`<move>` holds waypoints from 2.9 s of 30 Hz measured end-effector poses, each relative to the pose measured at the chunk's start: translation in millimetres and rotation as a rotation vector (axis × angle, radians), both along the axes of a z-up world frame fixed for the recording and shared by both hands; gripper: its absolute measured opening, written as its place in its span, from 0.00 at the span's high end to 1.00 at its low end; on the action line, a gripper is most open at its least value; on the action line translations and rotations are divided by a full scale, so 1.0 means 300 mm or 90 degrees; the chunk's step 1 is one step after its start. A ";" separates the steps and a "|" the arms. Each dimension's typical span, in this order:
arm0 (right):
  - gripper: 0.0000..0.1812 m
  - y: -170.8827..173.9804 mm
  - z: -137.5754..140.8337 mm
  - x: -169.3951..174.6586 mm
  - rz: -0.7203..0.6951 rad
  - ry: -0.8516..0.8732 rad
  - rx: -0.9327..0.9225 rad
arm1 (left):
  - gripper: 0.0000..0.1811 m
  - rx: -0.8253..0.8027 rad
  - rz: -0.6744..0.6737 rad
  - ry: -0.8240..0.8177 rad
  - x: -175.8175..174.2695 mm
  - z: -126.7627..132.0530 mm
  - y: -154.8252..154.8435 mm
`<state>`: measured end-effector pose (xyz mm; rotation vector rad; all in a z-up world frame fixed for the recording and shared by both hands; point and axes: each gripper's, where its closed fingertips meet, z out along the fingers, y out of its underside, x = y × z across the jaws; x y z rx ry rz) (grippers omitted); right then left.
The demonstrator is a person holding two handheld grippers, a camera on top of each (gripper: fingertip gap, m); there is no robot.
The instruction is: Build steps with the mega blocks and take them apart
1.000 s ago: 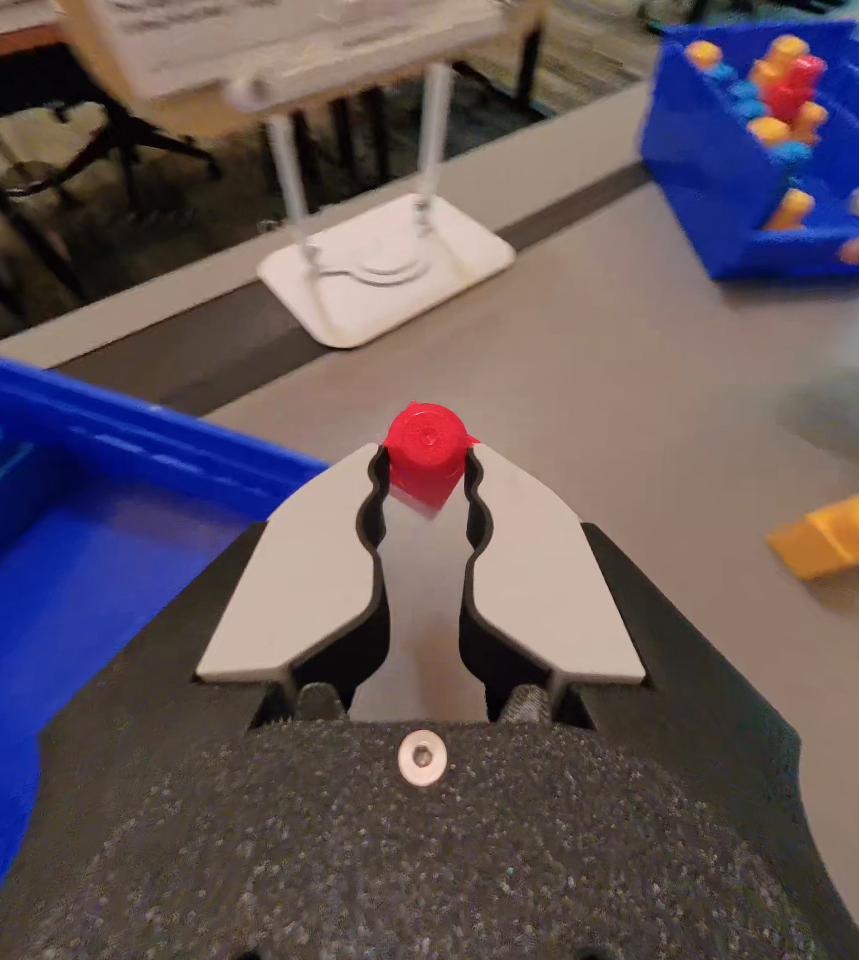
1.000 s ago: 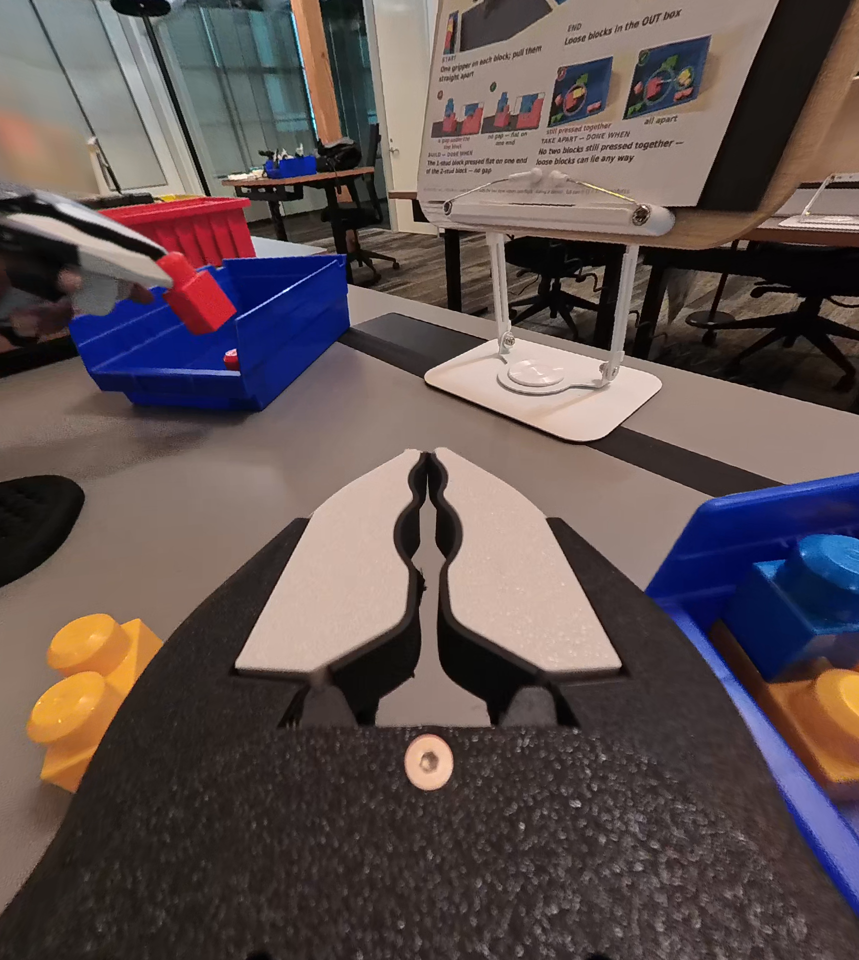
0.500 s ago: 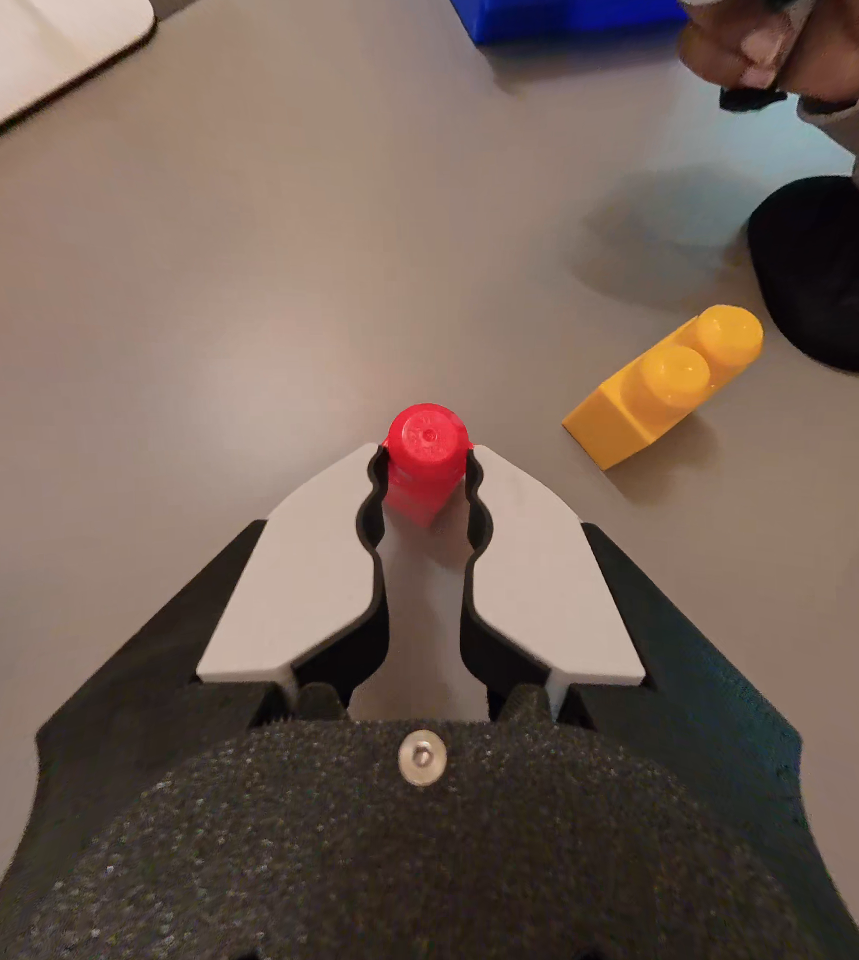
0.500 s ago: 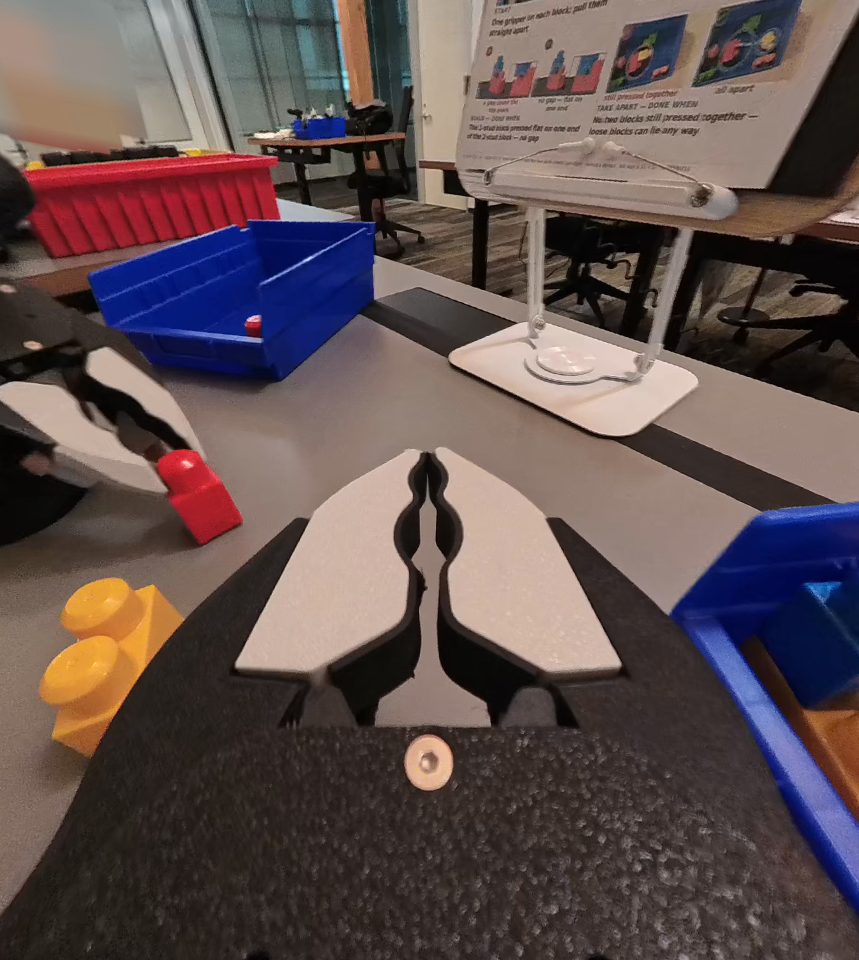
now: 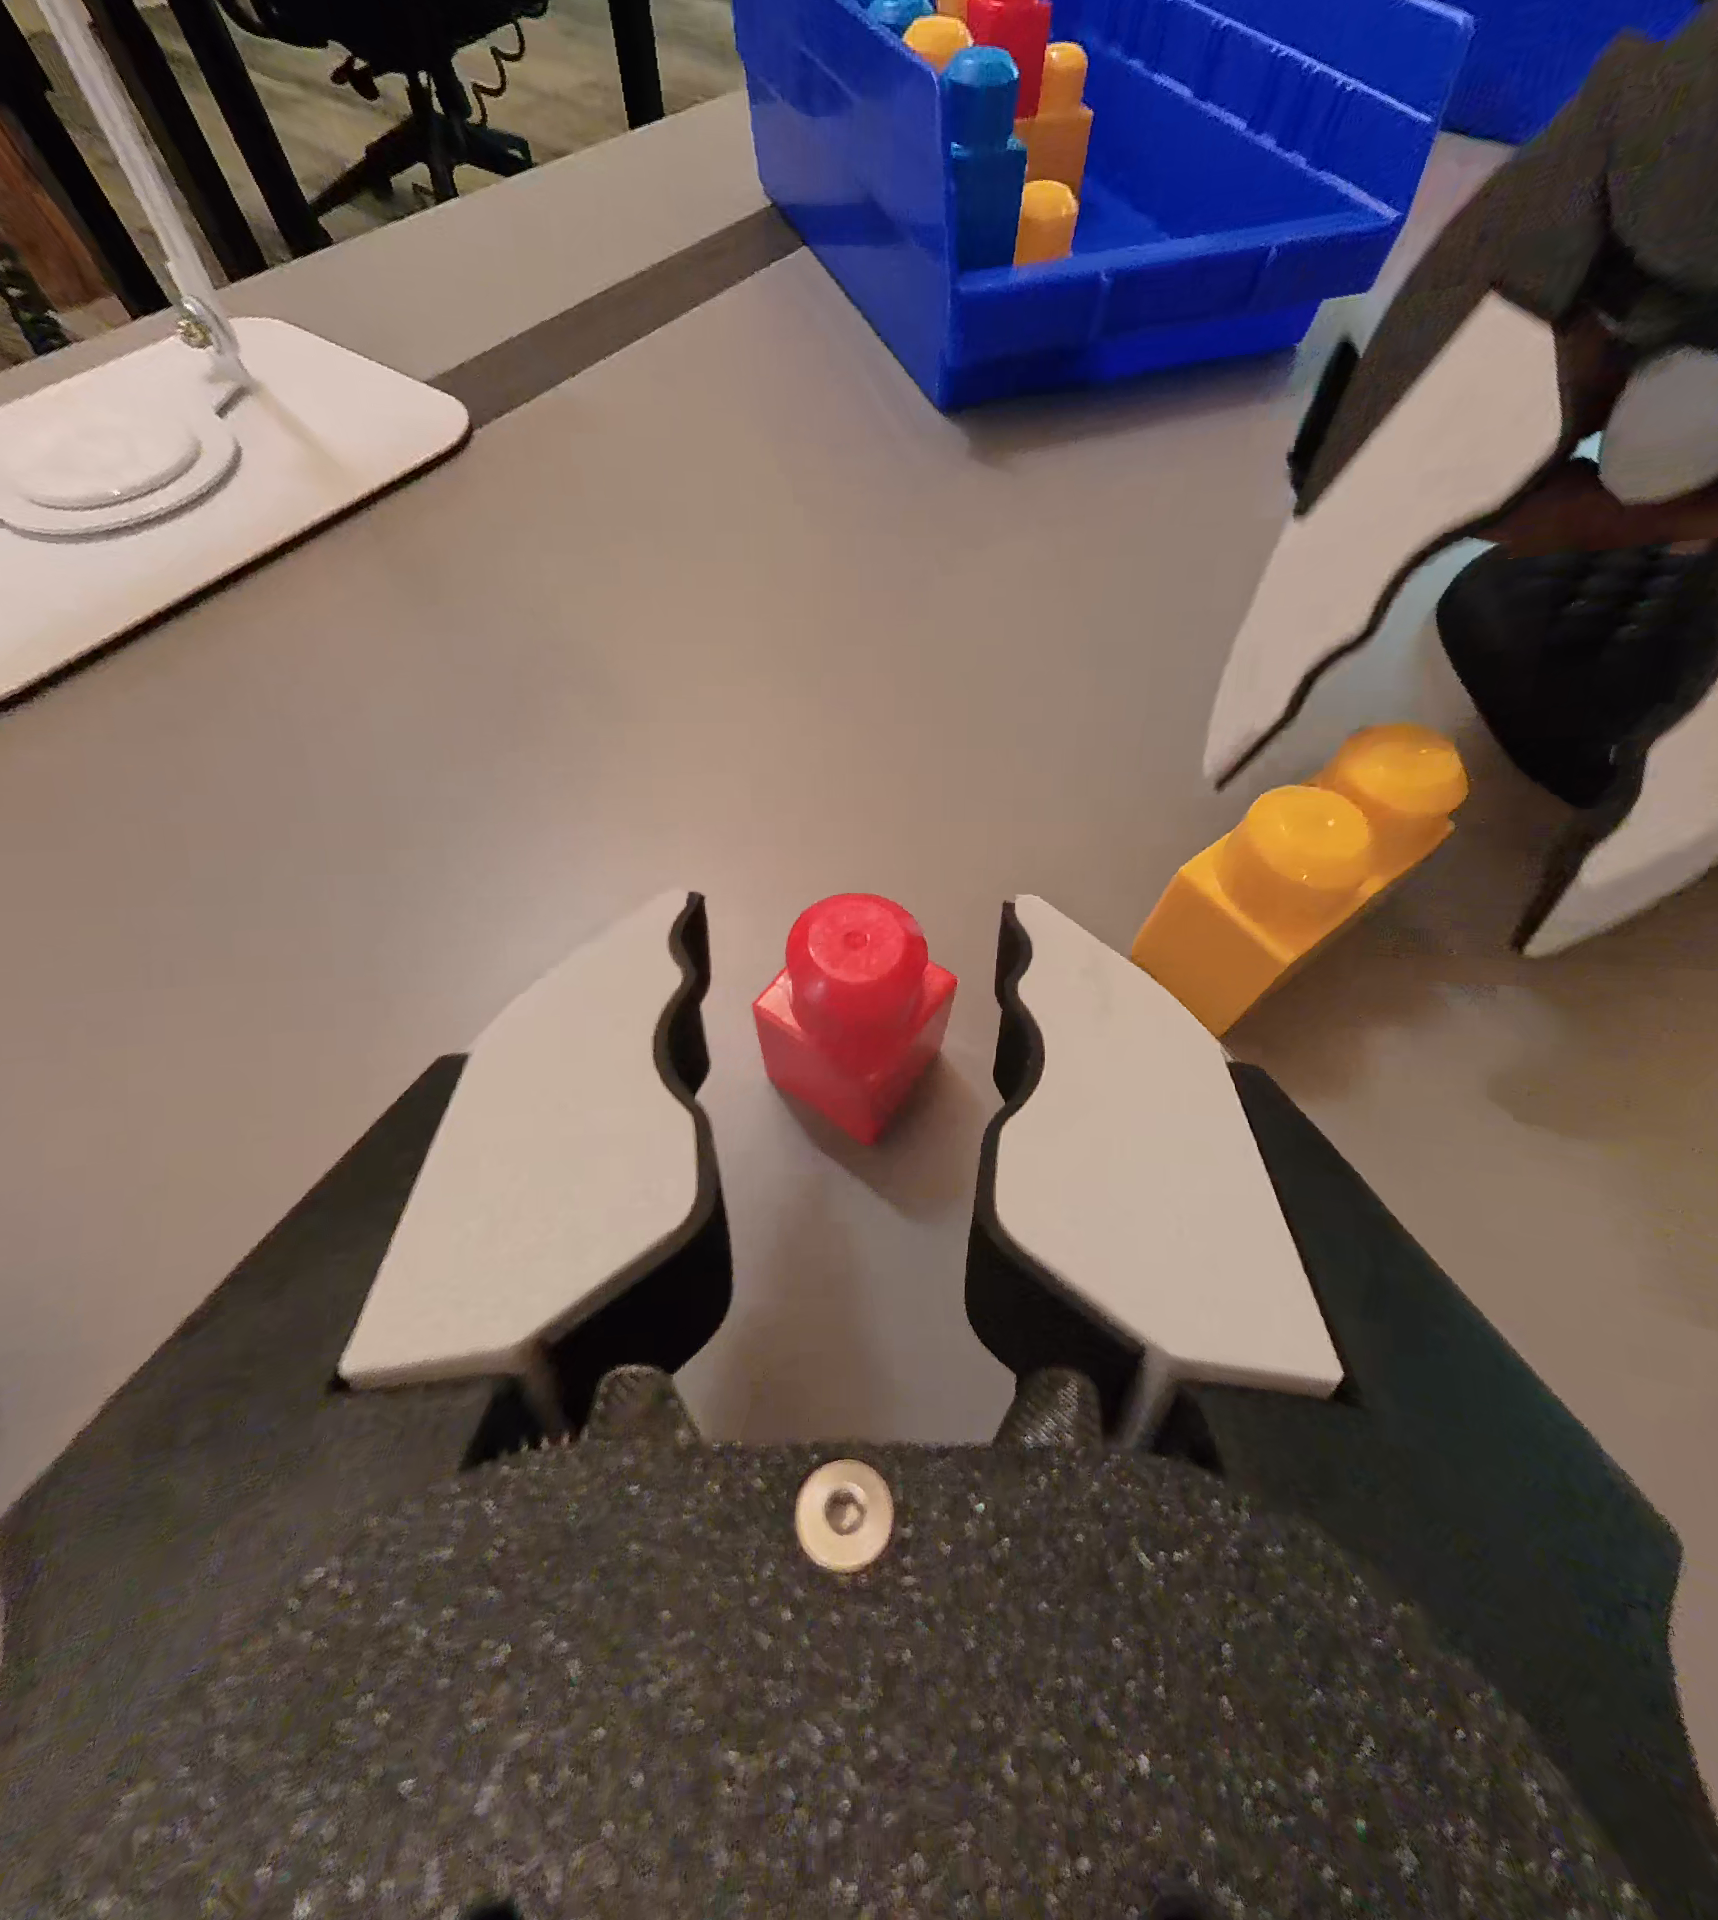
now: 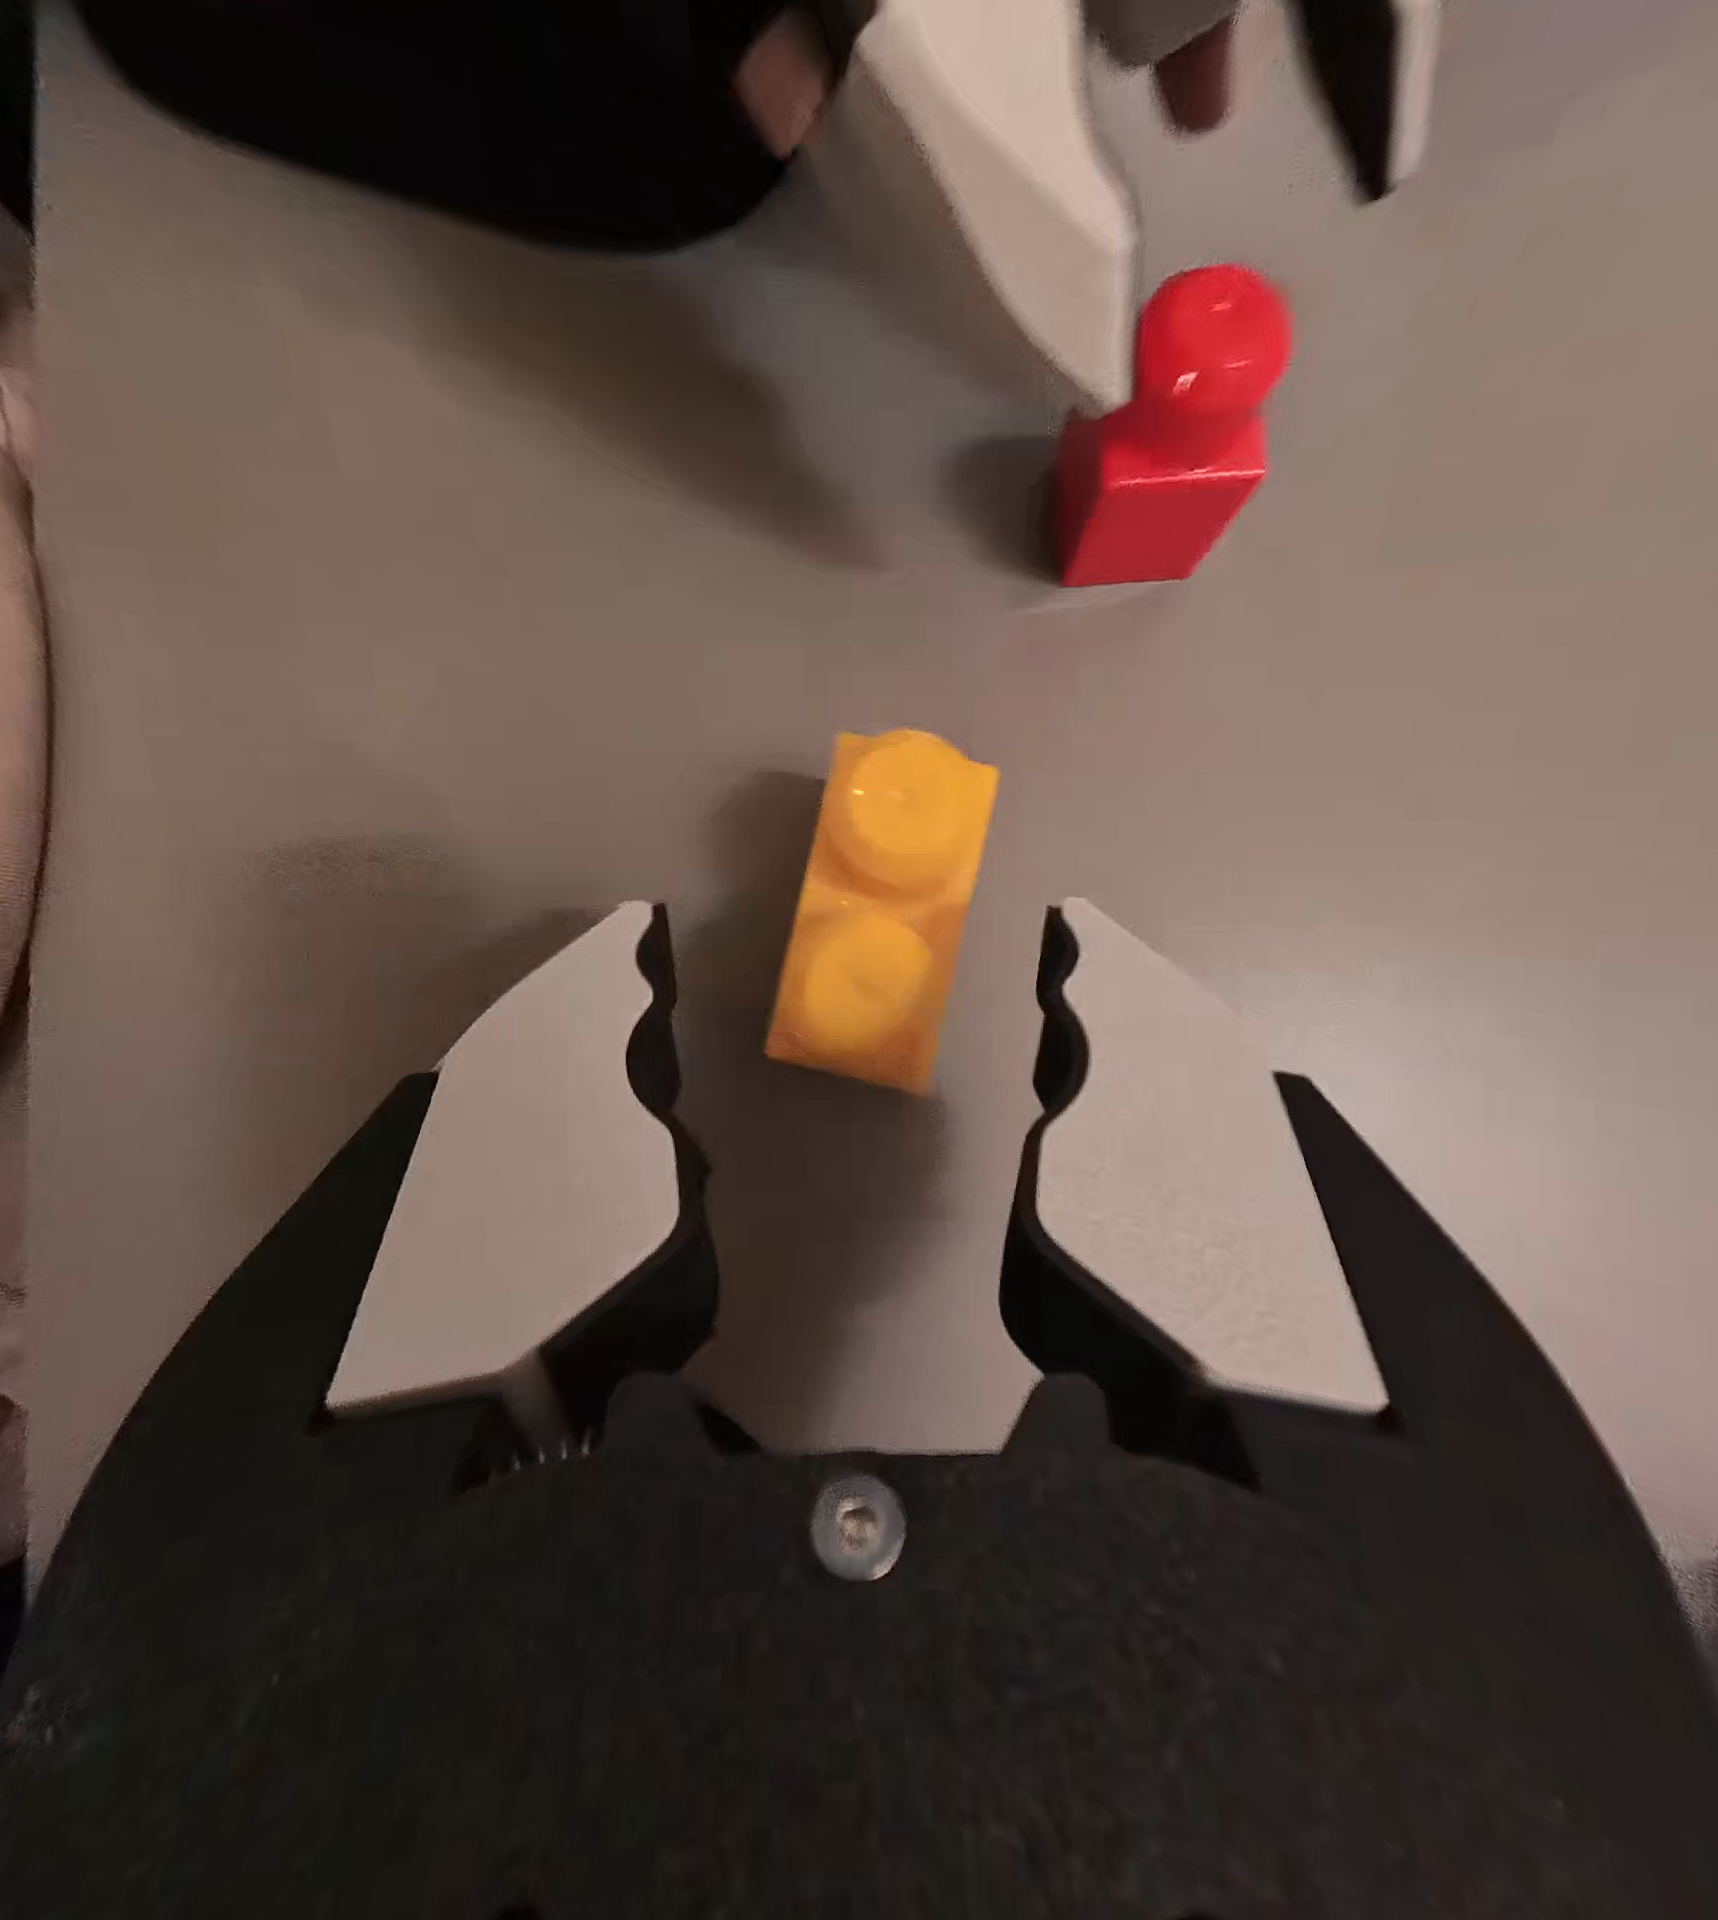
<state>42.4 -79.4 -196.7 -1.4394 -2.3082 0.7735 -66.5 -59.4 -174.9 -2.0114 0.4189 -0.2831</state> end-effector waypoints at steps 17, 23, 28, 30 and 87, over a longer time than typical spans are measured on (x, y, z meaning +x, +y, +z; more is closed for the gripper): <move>0.80 0.018 0.332 -0.081 -0.006 0.412 -0.276 | 0.73 0.158 -0.089 -0.111 0.090 0.189 -0.054; 0.80 -0.025 0.452 -0.076 0.032 0.544 -0.414 | 0.73 0.247 -0.216 -0.230 0.236 0.338 -0.142; 0.80 -0.085 0.478 -0.096 0.059 0.571 -0.460 | 0.76 0.248 -0.236 -0.265 0.290 0.359 -0.154; 0.80 -0.102 0.471 -0.107 0.063 0.570 -0.455 | 0.78 0.256 -0.231 -0.263 0.292 0.362 -0.153; 0.80 -0.041 0.524 -0.235 0.090 0.532 -0.453 | 0.80 0.229 -0.206 -0.213 0.084 0.361 -0.184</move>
